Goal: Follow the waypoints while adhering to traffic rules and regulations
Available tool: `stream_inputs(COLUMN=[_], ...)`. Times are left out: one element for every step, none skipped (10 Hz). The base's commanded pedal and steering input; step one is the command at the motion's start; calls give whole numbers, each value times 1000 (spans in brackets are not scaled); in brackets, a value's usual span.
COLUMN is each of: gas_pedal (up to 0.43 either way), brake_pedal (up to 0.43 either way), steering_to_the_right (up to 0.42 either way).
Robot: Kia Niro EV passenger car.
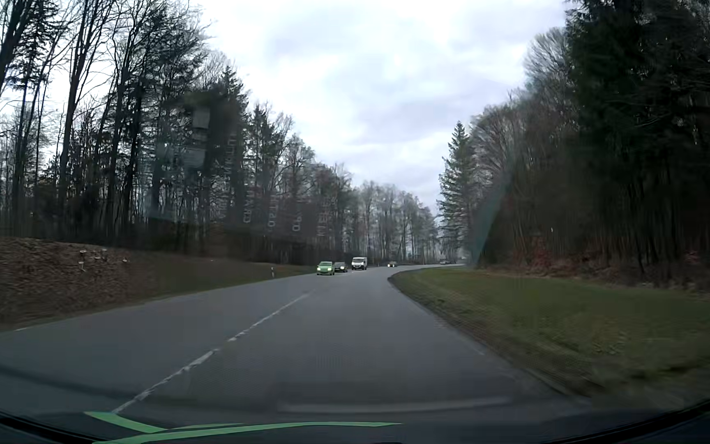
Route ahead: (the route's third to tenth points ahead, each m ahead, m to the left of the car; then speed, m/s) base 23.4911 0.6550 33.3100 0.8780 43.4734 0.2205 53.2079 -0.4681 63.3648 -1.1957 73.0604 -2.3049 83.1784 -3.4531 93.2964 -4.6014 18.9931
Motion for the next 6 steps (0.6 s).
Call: stream_inputs(gas_pedal=[87, 87, 87, 87, 87, 87], brake_pedal=[0, 0, 0, 0, 0, 0], steering_to_the_right=[7, 7, 7, 6, 7, 6])
